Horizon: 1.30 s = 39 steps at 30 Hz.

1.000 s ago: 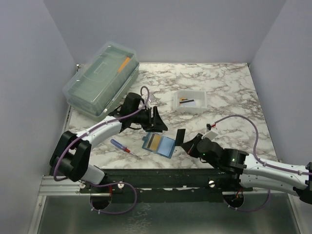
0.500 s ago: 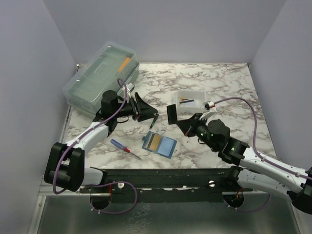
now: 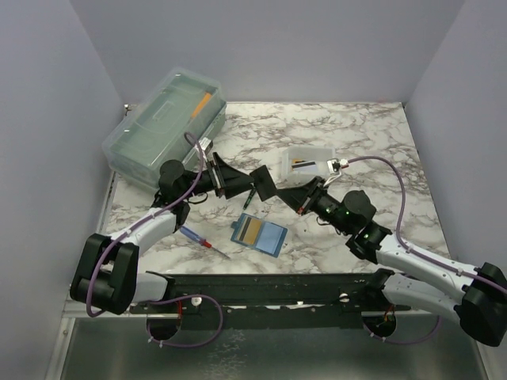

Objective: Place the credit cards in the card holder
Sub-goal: Pick up the credit card at the corner of the board, then insert the credit card into the card holder.

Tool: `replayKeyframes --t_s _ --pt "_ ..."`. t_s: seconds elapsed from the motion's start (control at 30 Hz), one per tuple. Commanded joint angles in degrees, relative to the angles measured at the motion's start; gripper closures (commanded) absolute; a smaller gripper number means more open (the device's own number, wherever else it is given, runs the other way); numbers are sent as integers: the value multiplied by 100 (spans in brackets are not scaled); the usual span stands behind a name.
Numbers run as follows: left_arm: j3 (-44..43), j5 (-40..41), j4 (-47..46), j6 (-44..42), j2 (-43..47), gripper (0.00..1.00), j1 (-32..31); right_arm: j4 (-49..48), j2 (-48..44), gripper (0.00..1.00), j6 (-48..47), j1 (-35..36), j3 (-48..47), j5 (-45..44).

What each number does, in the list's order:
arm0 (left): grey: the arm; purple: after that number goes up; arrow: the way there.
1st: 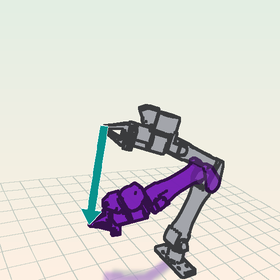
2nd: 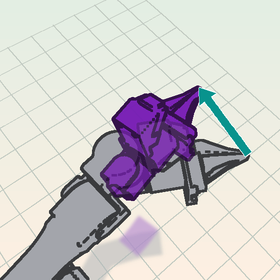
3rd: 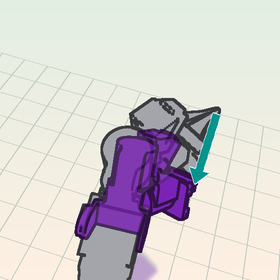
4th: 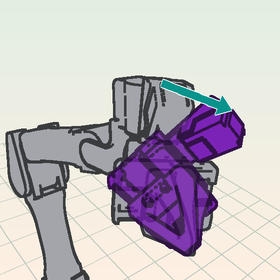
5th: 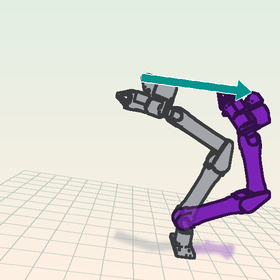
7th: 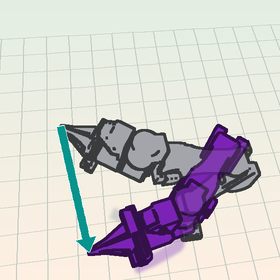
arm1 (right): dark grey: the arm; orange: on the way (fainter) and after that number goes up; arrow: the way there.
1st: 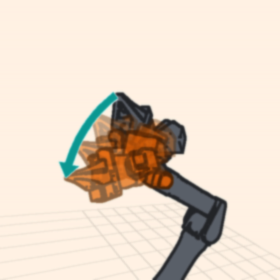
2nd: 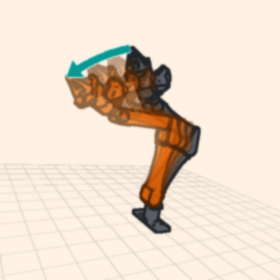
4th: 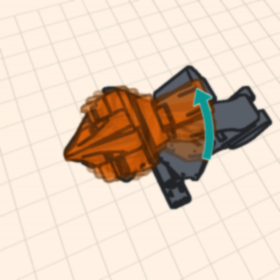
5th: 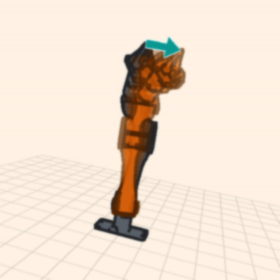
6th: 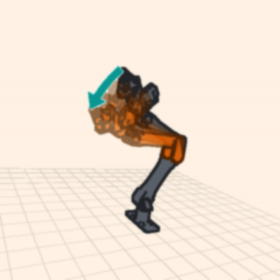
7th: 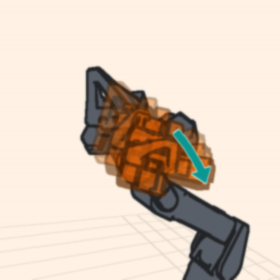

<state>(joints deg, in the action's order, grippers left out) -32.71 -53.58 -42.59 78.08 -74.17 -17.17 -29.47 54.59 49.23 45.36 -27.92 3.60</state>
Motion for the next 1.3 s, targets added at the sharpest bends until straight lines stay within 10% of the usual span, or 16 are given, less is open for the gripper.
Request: replayKeyframes --t_s 0.0,0.3,0.43,0.6,0.9,1.07,1.27 --pt "173 248 -1523 556 144 40 -133 -1102 236 100 573 -135 171 491" --pt "223 465 -2031 759 -177 76 -296 -1602 803 100 941 -199 86 763" --pt "146 148 -1991 356 -271 100 -287 13 683 98 556 -237 -296 739" --pt "104 -920 -1891 -281 -610 100 -348 841 671 56 351 -997 -337 2543" --pt "63 -1580 -1878 -301 -781 100 -695 348 1501 59 409 -1364 -713 4891" --pt "106 -1592 -1844 -305 -847 100 -757 -528 1707 59 873 -1371 -586 5002" --pt "63 -1481 -1423 -601 -677 100 -753 980 1130 51 563 -1627 -552 3959"
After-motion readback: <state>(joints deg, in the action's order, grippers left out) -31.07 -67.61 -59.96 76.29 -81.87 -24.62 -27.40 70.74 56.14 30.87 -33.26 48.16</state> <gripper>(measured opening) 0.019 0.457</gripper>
